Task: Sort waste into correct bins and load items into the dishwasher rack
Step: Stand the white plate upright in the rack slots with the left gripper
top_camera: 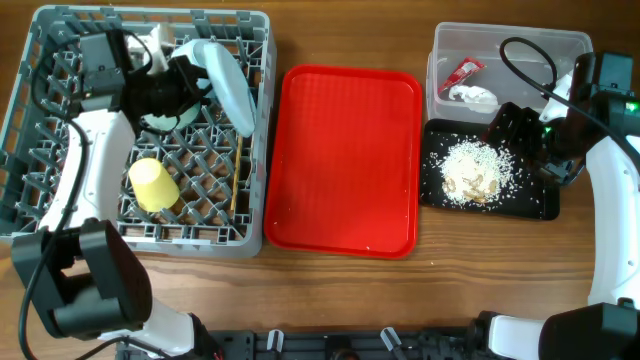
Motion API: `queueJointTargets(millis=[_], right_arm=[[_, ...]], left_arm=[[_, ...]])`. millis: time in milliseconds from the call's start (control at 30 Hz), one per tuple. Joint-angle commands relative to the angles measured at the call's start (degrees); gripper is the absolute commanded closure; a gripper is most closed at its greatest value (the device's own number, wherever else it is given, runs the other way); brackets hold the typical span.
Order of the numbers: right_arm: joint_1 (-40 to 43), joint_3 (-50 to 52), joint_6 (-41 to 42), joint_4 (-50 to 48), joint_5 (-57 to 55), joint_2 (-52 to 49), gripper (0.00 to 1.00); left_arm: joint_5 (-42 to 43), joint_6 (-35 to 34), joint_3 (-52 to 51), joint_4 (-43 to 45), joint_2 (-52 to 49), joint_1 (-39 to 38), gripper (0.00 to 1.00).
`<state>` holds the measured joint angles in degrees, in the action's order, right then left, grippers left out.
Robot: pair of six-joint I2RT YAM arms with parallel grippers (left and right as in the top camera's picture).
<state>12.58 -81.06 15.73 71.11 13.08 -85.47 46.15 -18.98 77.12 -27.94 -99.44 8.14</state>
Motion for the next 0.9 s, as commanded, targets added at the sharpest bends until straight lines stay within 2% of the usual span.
queueJointTargets(millis=[0,100,300,500,567,600,767,800,833,867], right_arm=[[0.2,-0.9,-0.7,0.1,0.7,1.0,0.0],[0.2,-0.9,-0.8,0.2,0.7,1.0,0.0],[0.1,-0.9,-2.2,0.3,0.7,1.0,0.0],[0.1,-0.9,-2.6,-0.4,0.9,1.0,0.0],[0.1,-0.9,-6.1,-1.3,3.7,1.0,0.0],[0.1,-0.9,-7.0,-2.2,5.8,1.0,0.0],[-4.7,-0.9,-10.0,-8.5,6.8,0.9,0.01],[-5.9,-0.9,-10.0,-10.2,6.0,0.9,0.0],[-7.8,-0.9,-10.0,-13.1,4.9,0.8,0.0],[-9.3,-0.9,-10.1,-15.9,3.9,0.5,0.0]], left_arm=[[7.0,4.9,0.6,0.7,0.1,-3.4,0.96],[6.3,5.3,0.6,1.0,0.1,-5.4,0.96],[6.0,5.3,0.6,1.4,1.4,-4.1,0.96],[-9.4,5.3,0.6,0.9,10.4,-4.4,0.94],[-13.5,5.3,0.6,-0.8,13.1,-5.6,0.92],[-16.2,5.3,0.6,-2.3,14.3,-6.5,0.87],[-38.4,5.3,0.6,-15.2,15.3,-12.8,0.82],[-41.0,5.3,0.6,-16.9,15.3,-13.3,0.73],[-44.8,5.3,0.6,-19.9,15.3,-14.1,0.51],[-46.3,5.3,0.6,-21.9,15.3,-14.2,0.19]])
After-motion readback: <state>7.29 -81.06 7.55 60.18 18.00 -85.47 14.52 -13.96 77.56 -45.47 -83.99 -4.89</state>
